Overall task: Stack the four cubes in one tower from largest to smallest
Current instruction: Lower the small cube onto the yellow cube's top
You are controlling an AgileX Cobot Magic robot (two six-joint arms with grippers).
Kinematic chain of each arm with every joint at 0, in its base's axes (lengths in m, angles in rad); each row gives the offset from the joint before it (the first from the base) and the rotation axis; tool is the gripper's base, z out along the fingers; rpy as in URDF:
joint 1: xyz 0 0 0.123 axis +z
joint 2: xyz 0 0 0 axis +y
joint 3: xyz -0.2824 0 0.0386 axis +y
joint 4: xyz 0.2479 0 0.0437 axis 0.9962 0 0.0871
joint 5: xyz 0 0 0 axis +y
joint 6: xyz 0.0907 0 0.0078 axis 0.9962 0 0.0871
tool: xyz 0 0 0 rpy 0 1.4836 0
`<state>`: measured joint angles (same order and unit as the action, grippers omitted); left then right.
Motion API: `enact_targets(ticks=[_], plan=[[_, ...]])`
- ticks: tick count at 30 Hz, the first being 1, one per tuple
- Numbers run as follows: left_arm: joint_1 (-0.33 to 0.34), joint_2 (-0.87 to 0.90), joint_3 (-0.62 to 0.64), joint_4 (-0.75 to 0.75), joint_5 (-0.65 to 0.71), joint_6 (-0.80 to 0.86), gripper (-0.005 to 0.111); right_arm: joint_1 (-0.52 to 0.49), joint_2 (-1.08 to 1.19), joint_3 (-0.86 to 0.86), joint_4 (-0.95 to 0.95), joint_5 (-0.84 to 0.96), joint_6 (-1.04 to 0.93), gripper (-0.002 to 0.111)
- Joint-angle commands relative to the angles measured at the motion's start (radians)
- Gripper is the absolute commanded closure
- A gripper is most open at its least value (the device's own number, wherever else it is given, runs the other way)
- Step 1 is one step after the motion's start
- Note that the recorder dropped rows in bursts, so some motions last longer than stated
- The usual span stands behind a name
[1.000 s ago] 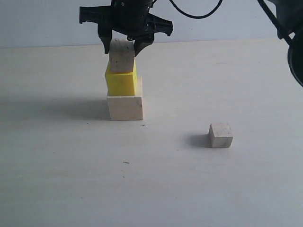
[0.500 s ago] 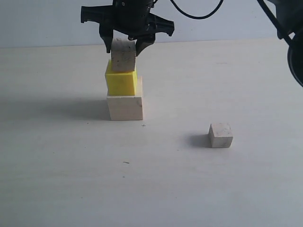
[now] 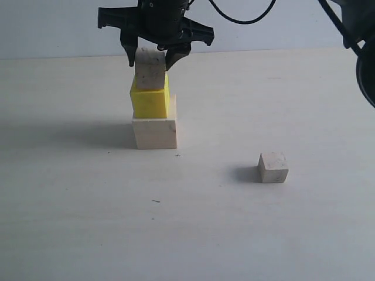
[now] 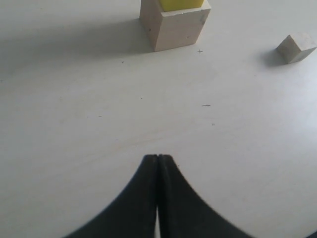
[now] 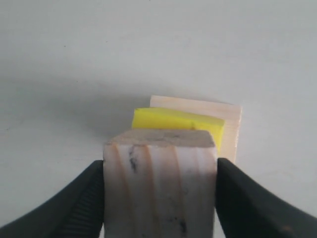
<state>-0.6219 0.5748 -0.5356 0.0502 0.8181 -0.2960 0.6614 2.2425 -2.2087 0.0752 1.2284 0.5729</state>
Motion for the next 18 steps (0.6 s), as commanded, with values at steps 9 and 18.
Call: enact_targets(ticks=[9,18], plan=[[-0.006,0.003,0.002,-0.002,0.002,0.004,0.106,0.001,-0.014,-0.006,-0.004,-0.007,-0.013,0.042],[-0.006,0.003,0.002,-0.002,0.002,0.004,0.106,0.001,-0.043,-0.006,0.001,-0.007,0.004,0.042]])
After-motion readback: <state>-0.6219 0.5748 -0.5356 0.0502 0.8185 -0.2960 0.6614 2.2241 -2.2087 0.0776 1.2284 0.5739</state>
